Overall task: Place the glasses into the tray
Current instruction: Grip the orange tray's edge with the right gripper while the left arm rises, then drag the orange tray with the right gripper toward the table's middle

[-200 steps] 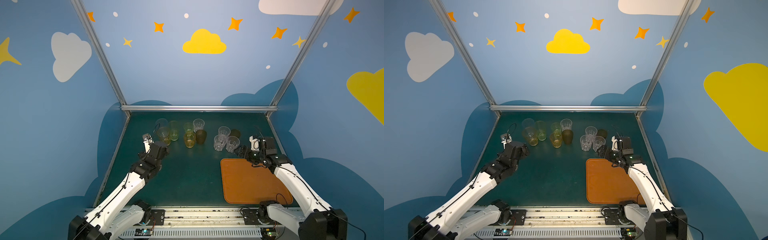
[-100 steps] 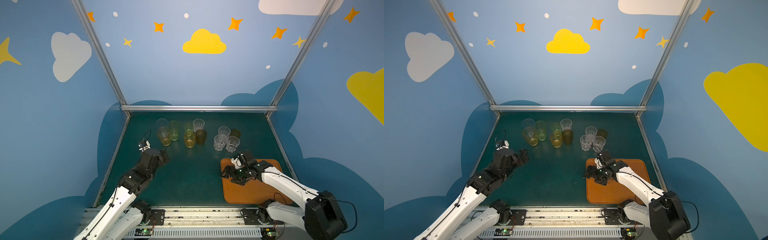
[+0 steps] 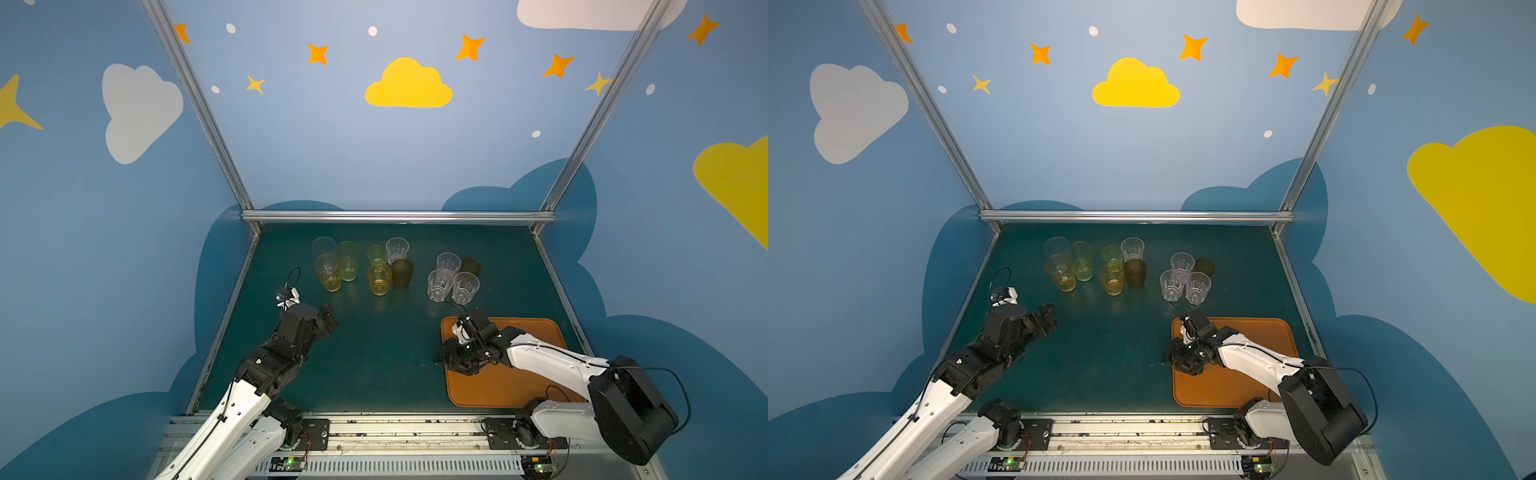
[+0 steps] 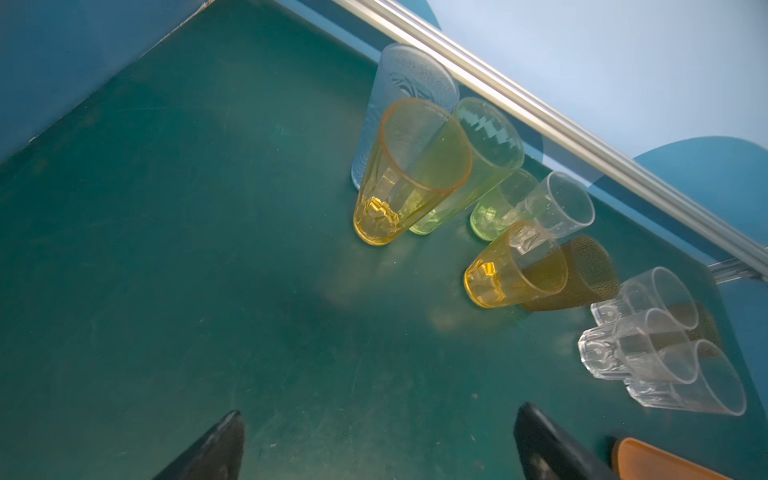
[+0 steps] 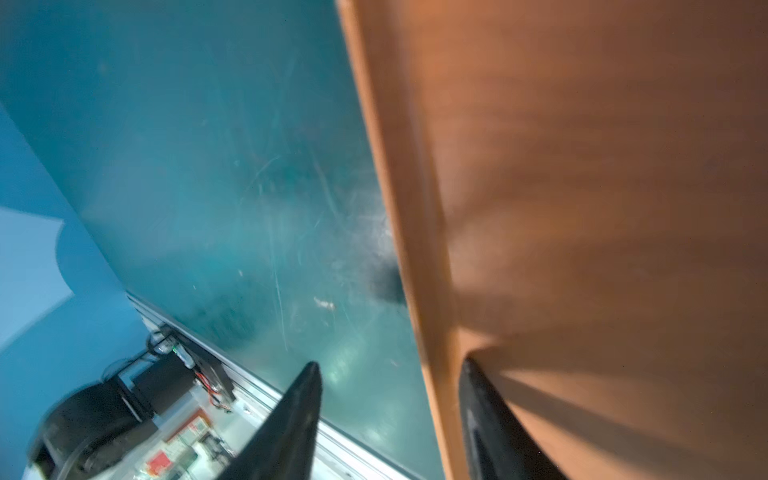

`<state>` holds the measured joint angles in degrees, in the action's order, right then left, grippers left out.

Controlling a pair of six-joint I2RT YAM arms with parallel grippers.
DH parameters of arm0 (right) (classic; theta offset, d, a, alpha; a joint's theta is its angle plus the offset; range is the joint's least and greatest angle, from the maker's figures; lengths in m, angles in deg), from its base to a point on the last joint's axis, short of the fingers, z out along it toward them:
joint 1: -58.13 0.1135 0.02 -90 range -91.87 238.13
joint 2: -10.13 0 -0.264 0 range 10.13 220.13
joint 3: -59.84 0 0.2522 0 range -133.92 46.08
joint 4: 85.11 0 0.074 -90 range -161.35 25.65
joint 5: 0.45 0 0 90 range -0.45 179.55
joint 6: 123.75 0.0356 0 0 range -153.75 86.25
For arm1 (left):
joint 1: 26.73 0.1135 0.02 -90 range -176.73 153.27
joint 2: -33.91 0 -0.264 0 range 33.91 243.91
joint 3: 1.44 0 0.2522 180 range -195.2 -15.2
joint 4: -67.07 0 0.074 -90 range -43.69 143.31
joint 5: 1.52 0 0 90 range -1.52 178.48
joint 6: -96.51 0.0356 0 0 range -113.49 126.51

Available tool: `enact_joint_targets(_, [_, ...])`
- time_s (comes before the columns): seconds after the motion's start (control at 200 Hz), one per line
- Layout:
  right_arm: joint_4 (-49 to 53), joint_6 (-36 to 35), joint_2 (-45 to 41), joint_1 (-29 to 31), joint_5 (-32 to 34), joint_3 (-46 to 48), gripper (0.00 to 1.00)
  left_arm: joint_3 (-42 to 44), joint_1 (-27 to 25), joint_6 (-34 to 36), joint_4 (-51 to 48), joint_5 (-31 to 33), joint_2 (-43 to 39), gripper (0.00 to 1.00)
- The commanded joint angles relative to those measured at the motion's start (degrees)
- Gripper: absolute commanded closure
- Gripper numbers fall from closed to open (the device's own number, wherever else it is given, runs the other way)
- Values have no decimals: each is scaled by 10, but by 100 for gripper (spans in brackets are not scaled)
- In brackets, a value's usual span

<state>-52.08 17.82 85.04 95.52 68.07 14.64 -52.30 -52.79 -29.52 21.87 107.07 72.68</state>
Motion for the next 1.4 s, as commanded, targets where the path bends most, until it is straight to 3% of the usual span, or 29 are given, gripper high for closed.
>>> enact_joint_targets(0.0, [-4,9,28,20,25,-14,58,4,-1,4,-5,20,-18,0])
enact_joint_targets(0.16, [-11,22,55,50,38,-40,70,14,-1,4,-15,31,-47,0])
enact_joint_targets(0.416, [-51,48,146,104,40,-115,71,36,-1,2,-13,17,-81,0])
enact_joint_targets(0.581, [-64,49,256,131,23,-195,78,24,0,11,-13,36,-50,0])
enact_joint_targets(0.871, [-61,33,359,154,-12,-337,78,2,1,10,-34,12,-26,0])
enact_joint_targets(0.941, [-57,33,355,154,-16,-343,74,3,1,10,-35,5,-30,0])
enact_joint_targets(1.066, [-38,29,320,149,-11,-334,58,0,1,13,-39,-3,-33,0])
enact_joint_targets(1.137, [-26,30,287,147,-3,-318,44,-2,1,18,-36,-18,-31,0])
enact_joint_targets(1.392, [35,25,128,129,45,-239,25,-9,0,22,-34,-77,7,0])
